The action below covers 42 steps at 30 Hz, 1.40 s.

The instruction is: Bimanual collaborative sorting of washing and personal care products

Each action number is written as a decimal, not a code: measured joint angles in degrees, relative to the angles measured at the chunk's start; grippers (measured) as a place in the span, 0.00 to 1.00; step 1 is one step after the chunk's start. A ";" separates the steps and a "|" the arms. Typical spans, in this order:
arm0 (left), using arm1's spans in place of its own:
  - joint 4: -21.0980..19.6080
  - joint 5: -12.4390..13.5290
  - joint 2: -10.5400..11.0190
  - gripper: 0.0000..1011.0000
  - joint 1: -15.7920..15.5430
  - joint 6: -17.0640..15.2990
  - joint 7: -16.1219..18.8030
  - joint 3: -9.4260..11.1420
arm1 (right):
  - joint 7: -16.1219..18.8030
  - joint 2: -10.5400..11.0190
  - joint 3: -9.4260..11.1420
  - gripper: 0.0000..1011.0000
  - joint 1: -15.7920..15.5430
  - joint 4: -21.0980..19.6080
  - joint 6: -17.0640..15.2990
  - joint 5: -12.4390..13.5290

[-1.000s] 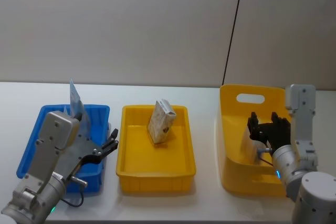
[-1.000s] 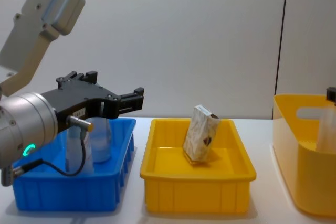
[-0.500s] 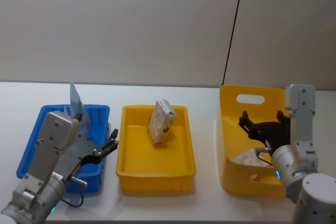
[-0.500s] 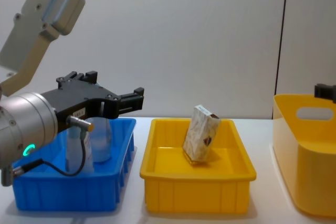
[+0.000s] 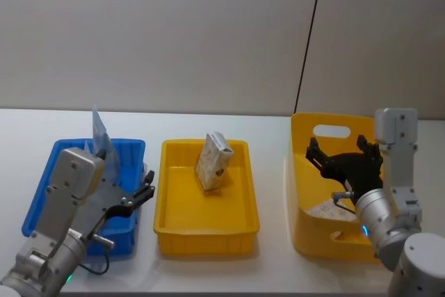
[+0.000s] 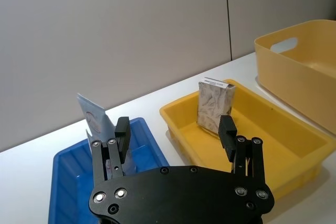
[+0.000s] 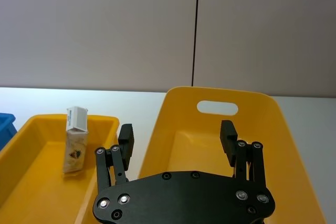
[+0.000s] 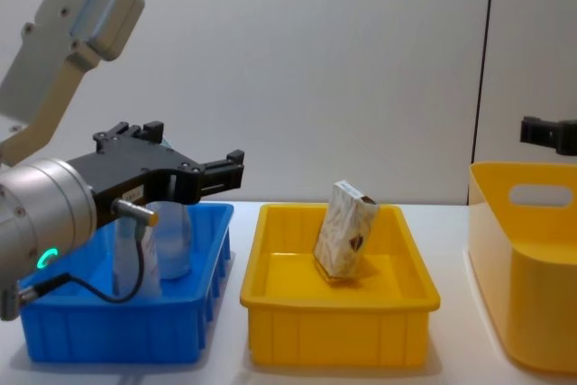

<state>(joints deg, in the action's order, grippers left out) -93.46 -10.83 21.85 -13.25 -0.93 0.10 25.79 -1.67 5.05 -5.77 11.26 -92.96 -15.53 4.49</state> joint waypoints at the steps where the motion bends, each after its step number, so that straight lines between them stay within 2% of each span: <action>1: -0.09 0.08 -0.01 0.99 0.08 -0.04 0.13 -0.05 | 0.09 0.01 -0.02 0.99 -0.05 -0.07 0.10 0.02; 11: -1.49 1.89 -0.19 0.99 1.86 -2.15 3.90 -1.67 | 0.94 0.06 -0.18 0.99 -0.41 -0.72 0.93 0.18; 21: -0.80 2.35 -0.89 0.99 2.63 -3.83 5.83 -3.07 | 1.30 0.10 -0.25 0.99 -0.53 -0.97 1.26 0.22; 30: 2.40 2.38 -2.05 0.99 1.64 -4.28 5.78 -3.62 | 1.42 0.11 -0.28 0.99 -0.57 -1.06 1.41 0.27; 42: 9.35 2.24 -4.17 0.99 -2.46 -3.30 3.51 -3.35 | 1.51 0.10 -0.28 0.99 -0.62 -1.14 1.47 0.27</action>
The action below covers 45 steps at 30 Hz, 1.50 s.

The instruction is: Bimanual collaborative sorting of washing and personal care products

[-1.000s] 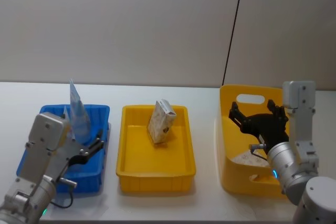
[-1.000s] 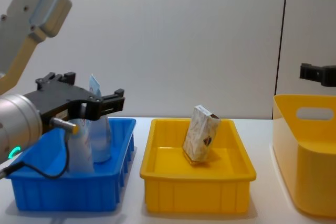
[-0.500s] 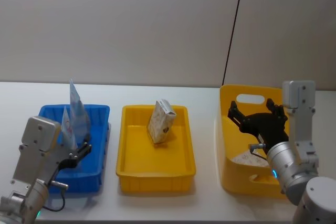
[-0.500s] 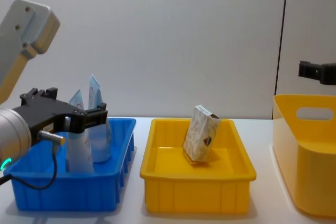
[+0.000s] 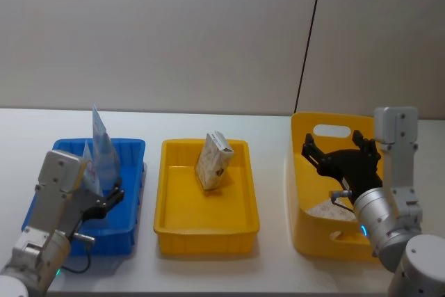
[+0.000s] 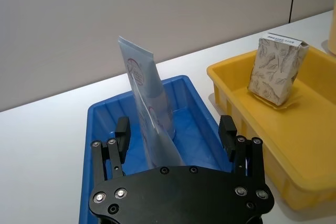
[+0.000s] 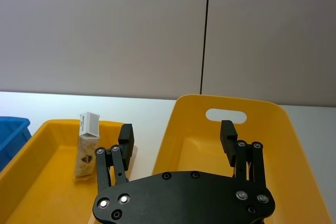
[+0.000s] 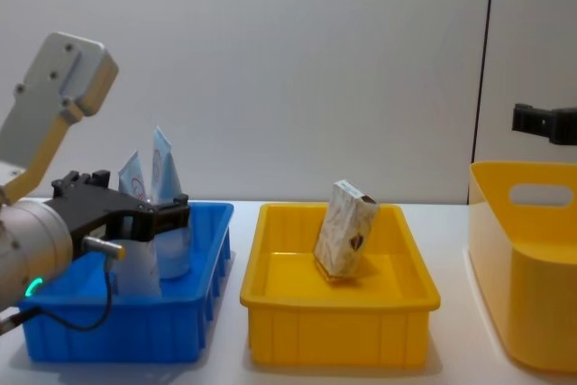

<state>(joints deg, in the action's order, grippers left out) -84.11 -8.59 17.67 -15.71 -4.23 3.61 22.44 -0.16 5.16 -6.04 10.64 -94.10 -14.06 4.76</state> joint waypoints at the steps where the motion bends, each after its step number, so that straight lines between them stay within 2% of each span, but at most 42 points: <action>1: 0.95 0.00 -0.30 0.99 -0.61 0.16 -0.25 0.05 | 0.01 0.00 0.00 0.99 0.00 -0.01 0.01 0.00; 8: 5.63 0.46 -1.60 0.99 -3.48 0.70 -1.22 0.32 | 0.04 0.00 0.00 0.99 0.00 -0.04 0.03 0.00; 17: 9.71 1.38 -2.69 0.99 -5.60 0.64 -1.35 0.42 | 0.04 0.00 0.00 0.99 0.00 -0.04 0.05 0.00; 21: 11.00 1.84 -2.99 0.92 -6.19 0.16 -1.23 0.42 | 0.04 0.00 0.00 0.99 0.00 -0.04 0.06 0.00; 28: 12.39 2.53 -3.43 0.74 -6.67 -0.67 -0.77 0.22 | 0.03 0.00 0.00 0.99 0.00 -0.03 0.05 -0.01; 38: 13.16 3.11 -3.91 0.38 -6.81 -1.32 -0.54 -0.24 | 0.03 0.00 0.00 0.99 0.00 -0.03 0.05 0.00; 45: 13.19 3.30 -4.02 0.32 -6.63 -1.14 -0.63 -0.58 | 0.03 0.00 0.00 0.99 0.00 -0.03 0.05 0.00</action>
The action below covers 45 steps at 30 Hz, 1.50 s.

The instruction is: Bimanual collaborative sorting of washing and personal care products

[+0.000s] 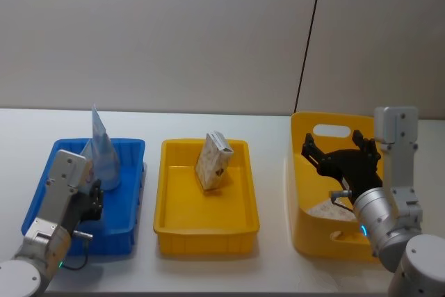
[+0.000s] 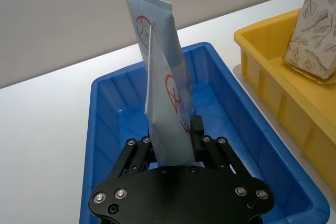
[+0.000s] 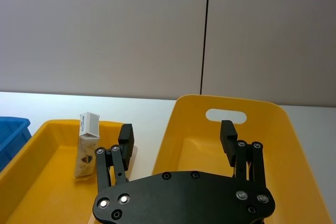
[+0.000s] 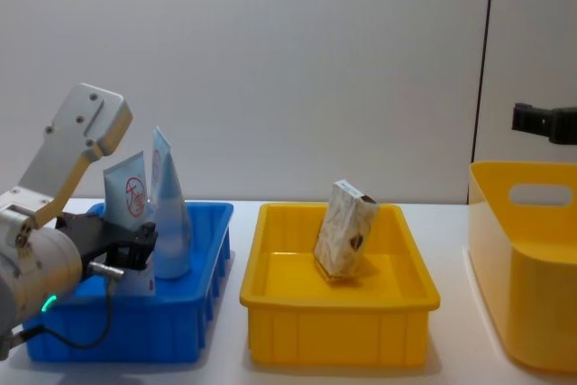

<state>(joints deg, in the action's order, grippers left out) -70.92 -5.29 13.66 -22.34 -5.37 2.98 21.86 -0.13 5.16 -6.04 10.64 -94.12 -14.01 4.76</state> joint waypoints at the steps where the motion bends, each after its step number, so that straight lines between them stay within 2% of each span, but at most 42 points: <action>1: -0.05 0.03 0.00 0.32 0.05 0.12 -0.07 -0.05 | 0.00 0.00 0.00 0.99 0.00 0.00 0.00 0.00; 8: -1.29 0.10 0.26 0.28 0.57 1.31 -0.81 -0.40 | 0.00 0.00 0.00 0.99 0.00 0.00 0.00 0.00; 17: -5.91 -0.49 1.02 0.26 1.81 3.24 -2.63 -1.25 | 0.00 0.00 0.00 0.99 0.00 0.00 0.00 0.00; 27: -11.78 -2.56 1.75 0.26 3.44 5.05 -5.64 -2.30 | 0.00 0.00 0.00 0.99 0.00 0.00 0.00 0.00; 30: -13.75 -3.87 1.82 0.26 3.99 5.54 -7.12 -2.75 | 0.00 0.00 0.00 0.99 0.00 0.00 0.00 0.00; 39: -16.29 -6.61 1.60 0.26 4.31 6.41 -10.87 -3.18 | 0.00 0.00 0.00 0.99 0.00 0.00 0.00 0.00; 45: -16.82 -8.01 1.21 0.26 3.57 7.44 -14.09 -2.70 | 0.00 0.00 0.00 0.99 0.00 0.00 0.00 0.00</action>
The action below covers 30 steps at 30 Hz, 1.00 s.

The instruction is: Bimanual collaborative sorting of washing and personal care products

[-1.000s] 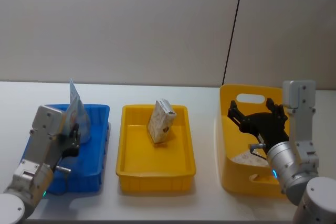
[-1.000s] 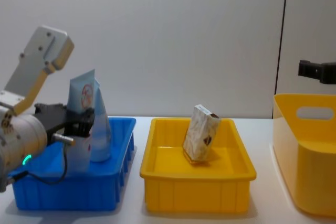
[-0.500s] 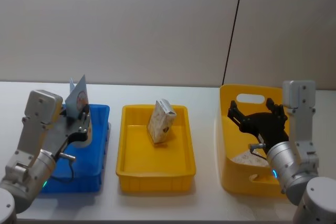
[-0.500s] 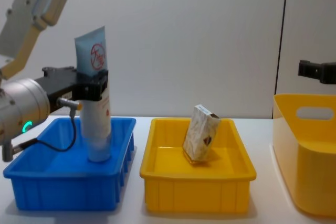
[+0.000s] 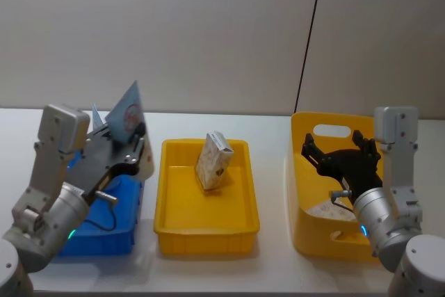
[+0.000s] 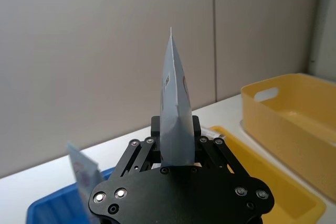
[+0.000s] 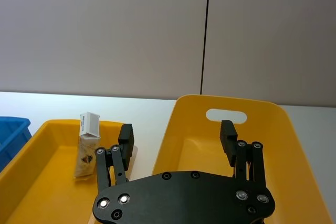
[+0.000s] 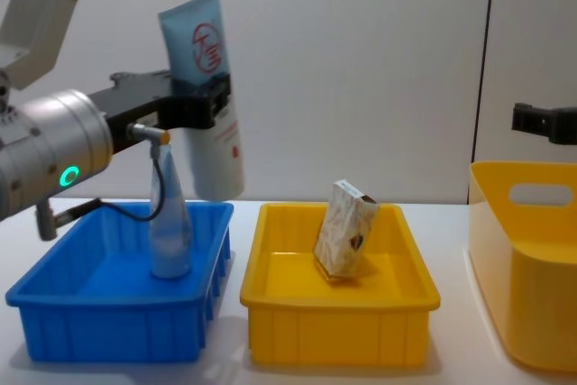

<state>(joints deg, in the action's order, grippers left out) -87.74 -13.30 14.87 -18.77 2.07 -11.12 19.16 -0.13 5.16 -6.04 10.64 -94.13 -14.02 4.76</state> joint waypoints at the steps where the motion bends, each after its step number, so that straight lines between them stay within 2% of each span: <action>1: 0.00 -0.18 -0.05 0.26 -0.14 0.21 -0.54 0.11 | 0.00 0.00 0.00 0.99 0.00 0.00 0.00 0.00; 7: 0.59 -0.89 -1.11 0.26 -1.90 1.67 -4.13 1.57 | 0.00 0.00 0.00 0.99 0.00 0.00 0.00 0.00; 17: 2.41 -1.69 -3.02 0.25 -4.46 3.40 -8.08 3.60 | 0.01 0.00 0.00 0.99 0.00 0.00 0.00 0.00; 24: 3.23 -2.12 -3.83 0.26 -5.55 4.06 -9.57 4.47 | 0.68 0.16 -0.01 0.99 -0.04 -0.11 -0.03 0.01; 30: 3.64 -2.35 -4.25 0.26 -6.07 4.40 -10.29 4.87 | 2.93 0.92 -0.34 0.99 -0.11 -0.48 -0.25 0.53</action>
<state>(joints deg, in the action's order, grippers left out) -84.10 -15.65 10.62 -24.84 6.47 -21.41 24.03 2.80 6.08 -6.38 10.53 -94.61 -14.26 5.28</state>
